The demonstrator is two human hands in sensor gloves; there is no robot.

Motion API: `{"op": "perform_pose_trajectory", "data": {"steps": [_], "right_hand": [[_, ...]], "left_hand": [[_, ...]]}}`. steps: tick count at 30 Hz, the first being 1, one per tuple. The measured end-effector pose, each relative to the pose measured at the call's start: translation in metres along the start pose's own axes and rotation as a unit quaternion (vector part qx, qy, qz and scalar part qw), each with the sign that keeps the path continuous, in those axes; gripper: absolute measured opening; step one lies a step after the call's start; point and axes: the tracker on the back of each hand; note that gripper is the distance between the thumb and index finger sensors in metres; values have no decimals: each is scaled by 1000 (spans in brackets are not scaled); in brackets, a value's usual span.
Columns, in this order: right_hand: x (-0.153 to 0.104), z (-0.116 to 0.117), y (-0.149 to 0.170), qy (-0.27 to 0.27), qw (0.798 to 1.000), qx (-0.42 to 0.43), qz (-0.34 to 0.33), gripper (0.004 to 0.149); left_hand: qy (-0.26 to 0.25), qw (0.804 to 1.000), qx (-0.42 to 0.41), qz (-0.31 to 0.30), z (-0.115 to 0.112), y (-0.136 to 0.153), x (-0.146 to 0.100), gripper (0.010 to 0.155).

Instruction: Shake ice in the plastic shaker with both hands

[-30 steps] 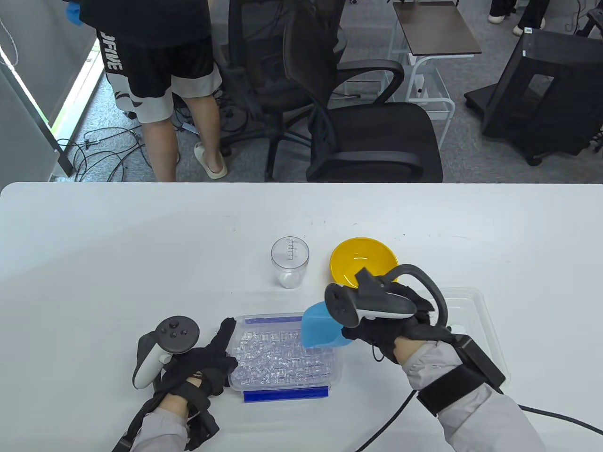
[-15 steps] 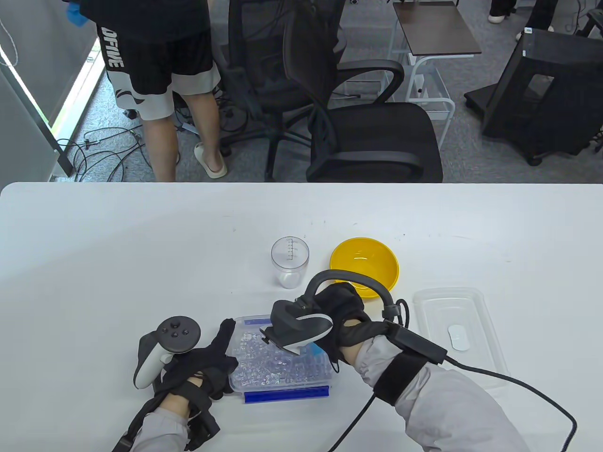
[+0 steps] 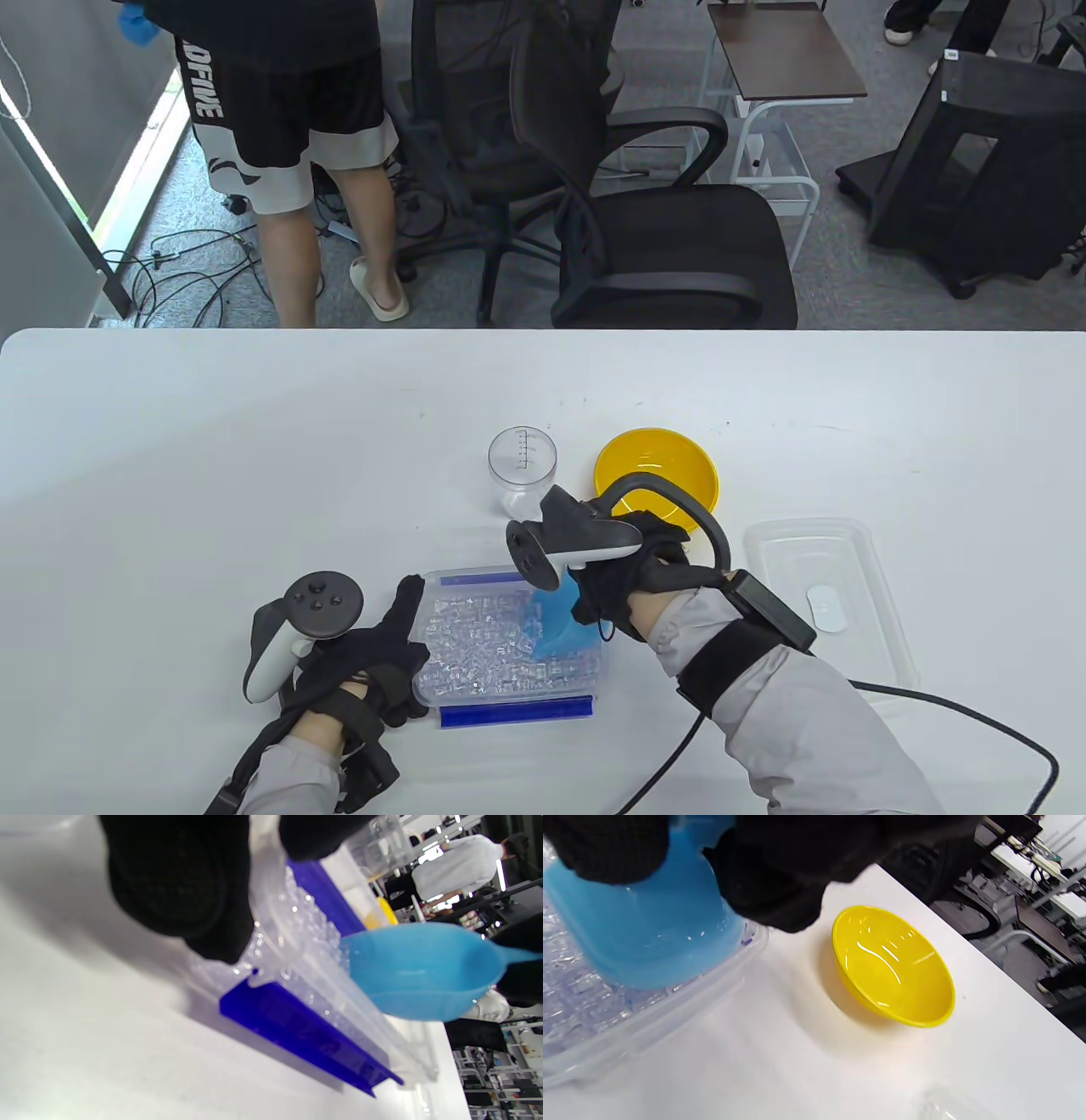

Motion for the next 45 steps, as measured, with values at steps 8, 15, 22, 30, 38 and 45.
{"op": "perform_pose_trajectory", "data": {"steps": [8,15,22,30,38,45], "right_hand": [[-4,5,13,22,999,39,-28,55],[-8,6,20,26,998,56,-21,55],[-11,10,28,27,996,79,-18,55],[-13,-9,-19,-9,997,-70,22,56],[17,-8,-18,-43,998,-36,7,55],[22,-14,-36,-72,994,-81,14,55]], "left_hand": [[5,1000,-6,-3,1,0,0,75],[7,1000,-6,-5,1,0,-1,75],[10,1000,-10,-6,2,0,-2,75],[8,1000,-7,-6,2,0,-3,75],[8,1000,-9,-9,2,-1,-3,75],[-6,1000,4,-3,1,-4,-5,75]]}}
Point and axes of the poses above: the tracker on the back of each hand, its own y axis roughly to the little-finger side, its own x axis roughly from the wrist to the fingertips, z = x × y, and after that the axes turned 8 degrees about z, right-handed
